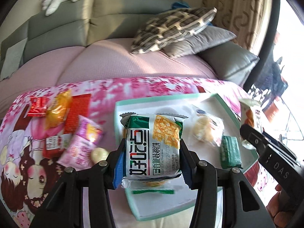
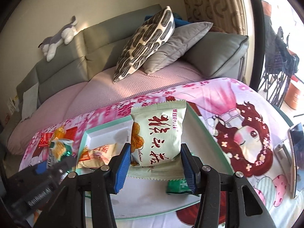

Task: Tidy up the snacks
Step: 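Carry the cracker pack and pastry bag over the white tray with both tools, then lower both snacks into the tray and open both tools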

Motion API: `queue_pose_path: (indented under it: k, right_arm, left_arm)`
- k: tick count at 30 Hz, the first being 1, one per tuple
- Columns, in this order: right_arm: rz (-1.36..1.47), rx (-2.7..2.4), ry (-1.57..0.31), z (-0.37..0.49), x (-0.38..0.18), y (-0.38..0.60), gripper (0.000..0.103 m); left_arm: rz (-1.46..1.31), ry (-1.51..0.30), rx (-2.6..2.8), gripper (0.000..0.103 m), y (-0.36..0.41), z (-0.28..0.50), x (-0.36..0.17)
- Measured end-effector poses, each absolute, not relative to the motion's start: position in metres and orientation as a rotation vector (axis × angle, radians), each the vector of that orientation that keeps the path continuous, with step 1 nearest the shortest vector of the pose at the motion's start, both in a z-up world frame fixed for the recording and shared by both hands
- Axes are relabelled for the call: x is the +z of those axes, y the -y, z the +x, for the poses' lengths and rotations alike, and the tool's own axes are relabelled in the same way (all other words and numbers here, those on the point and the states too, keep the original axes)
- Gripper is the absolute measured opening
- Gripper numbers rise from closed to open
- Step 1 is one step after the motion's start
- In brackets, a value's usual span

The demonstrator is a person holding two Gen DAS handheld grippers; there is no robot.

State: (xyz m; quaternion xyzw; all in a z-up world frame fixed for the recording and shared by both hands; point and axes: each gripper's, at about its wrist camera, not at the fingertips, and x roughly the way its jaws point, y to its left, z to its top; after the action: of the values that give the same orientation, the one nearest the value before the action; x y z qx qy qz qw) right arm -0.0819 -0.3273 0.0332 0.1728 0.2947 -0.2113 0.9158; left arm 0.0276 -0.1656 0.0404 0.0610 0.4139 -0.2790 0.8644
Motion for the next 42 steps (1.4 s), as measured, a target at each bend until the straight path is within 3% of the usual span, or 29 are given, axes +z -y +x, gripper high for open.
queue_pose_path:
  k: [31,42]
  right_arm:
    - [0.39,-0.394,-0.828,-0.062,-0.021,0.337,0.055]
    - [0.384,-0.4,-0.833,-0.062,-0.021,0.337,0.058]
  left_arm:
    - [0.27,-0.995,-0.589,0.052,0.203,0.026,-0.013]
    - [0.265,-1.013,-0.563,0.066,0.199,0.03,-0.015]
